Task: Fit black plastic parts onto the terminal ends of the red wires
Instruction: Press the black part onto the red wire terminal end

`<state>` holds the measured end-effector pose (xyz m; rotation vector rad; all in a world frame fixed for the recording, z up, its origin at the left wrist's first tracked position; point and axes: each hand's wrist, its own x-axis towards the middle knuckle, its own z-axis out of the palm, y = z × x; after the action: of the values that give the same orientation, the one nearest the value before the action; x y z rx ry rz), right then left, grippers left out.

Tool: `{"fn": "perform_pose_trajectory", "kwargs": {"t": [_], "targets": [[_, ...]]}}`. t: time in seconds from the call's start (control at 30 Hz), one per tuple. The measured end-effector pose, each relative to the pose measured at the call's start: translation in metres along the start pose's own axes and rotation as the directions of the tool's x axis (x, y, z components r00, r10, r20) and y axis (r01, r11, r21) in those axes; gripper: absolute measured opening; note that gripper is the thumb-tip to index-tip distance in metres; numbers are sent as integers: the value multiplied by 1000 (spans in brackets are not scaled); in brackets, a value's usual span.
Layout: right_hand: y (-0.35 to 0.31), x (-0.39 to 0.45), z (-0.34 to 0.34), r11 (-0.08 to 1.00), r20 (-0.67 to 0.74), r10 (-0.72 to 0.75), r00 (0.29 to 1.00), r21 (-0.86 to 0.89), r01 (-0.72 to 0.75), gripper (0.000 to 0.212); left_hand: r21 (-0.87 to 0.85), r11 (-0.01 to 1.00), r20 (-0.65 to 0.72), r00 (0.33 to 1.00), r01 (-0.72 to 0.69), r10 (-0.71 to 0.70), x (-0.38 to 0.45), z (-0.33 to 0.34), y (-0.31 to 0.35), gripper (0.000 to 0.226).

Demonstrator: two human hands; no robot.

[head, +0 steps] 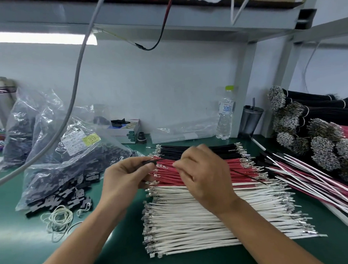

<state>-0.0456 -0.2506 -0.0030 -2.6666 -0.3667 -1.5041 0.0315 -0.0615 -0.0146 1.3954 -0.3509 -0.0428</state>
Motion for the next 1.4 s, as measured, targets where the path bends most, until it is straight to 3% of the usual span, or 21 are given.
{"fn": "perform_pose_trajectory", "kwargs": {"t": [0.07, 0.17, 0.33, 0.43, 0.53, 0.63, 0.77, 0.97, 1.07, 1.2, 1.3, 1.4], "targets": [[0, 5, 14, 993, 189, 113, 976, 1, -115, 11, -61, 997, -41, 998, 44, -47, 4, -6, -1, 11], [10, 13, 36, 960, 379, 276, 883, -61, -273, 19, -87, 992, -61, 993, 93, -98, 6, -8, -4, 10], [17, 24, 46, 924, 481, 363, 798, -80, -373, 9, -98, 988, -42, 992, 117, -121, 8, -8, -7, 13], [14, 24, 43, 959, 467, 283, 838, -148, -241, 12, -106, 989, -35, 993, 106, -110, 8, -8, -8, 11], [12, 21, 39, 967, 447, 249, 859, -157, -199, 12, -114, 990, -46, 995, 87, -93, 8, -9, -8, 11], [21, 25, 27, 956, 411, 288, 865, -69, -286, 12, -158, 986, -55, 997, 52, -61, 10, -12, -3, 19], [28, 29, 5, 873, 522, 295, 800, 193, -448, 20, -279, 960, -45, 998, 33, -47, 11, -17, 2, 37], [15, 17, -22, 918, 477, 218, 851, 196, -345, 10, -348, 937, -45, 998, 13, -31, 9, -20, 10, 17], [6, 17, -25, 919, 478, 166, 863, 242, -311, 11, -333, 943, -48, 998, 19, -37, 8, -19, 12, 18], [11, 40, -36, 858, 246, 274, 930, 374, -352, 6, -331, 942, -65, 995, 53, -79, 10, -21, 10, 24], [28, 62, -58, 747, 89, 408, 909, 539, -388, 29, -318, 942, -24, 992, 108, -122, 9, -22, 10, 23], [33, 64, -73, 899, 147, 294, 945, 294, -325, 22, -323, 931, 79, 985, 170, -153, 7, -18, 11, 24]]}}
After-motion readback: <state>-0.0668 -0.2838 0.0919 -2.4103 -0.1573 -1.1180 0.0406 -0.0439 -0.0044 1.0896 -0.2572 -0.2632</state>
